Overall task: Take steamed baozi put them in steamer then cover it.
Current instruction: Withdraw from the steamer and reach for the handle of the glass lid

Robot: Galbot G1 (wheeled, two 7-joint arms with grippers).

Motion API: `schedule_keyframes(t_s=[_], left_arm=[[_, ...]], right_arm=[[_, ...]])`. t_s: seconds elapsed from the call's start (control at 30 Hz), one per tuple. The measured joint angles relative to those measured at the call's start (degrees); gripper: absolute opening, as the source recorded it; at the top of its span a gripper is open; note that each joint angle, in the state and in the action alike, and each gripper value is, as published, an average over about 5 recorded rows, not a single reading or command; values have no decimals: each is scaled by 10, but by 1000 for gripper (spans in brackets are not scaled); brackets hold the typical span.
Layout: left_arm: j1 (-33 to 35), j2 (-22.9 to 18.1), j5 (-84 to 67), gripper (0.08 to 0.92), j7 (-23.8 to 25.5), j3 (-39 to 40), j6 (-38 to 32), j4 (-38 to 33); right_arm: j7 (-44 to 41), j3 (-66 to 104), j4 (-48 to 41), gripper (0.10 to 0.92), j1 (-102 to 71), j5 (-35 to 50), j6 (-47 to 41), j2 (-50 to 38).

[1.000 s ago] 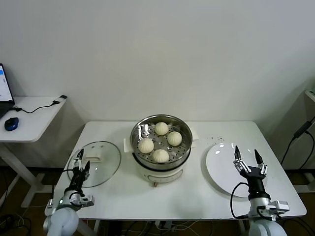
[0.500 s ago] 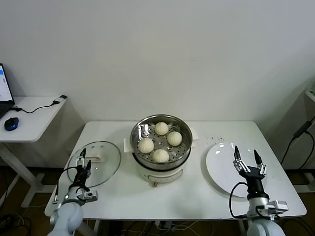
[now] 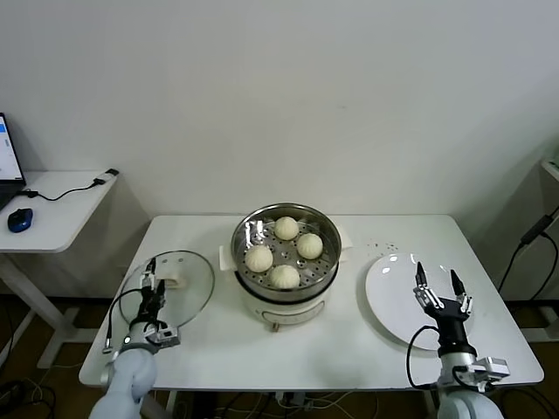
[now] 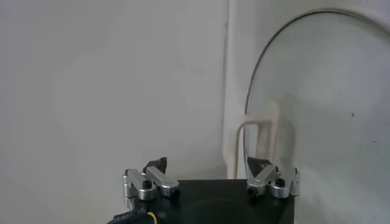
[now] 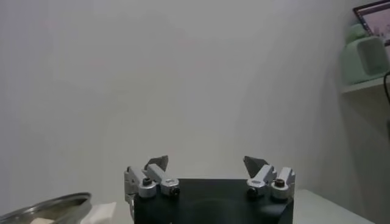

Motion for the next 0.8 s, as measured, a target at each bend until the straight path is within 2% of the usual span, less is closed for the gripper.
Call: schedule_keyframes(t_s=[0.4, 0.8], left_arm=[[-39, -10, -8, 823, 6, 0, 32, 31], [-76, -11, -22, 818, -10, 10, 40, 71]], right_arm=[[0, -3, -10, 823, 2, 0, 3, 1], [0, -8, -20, 823, 0, 1, 9, 3]])
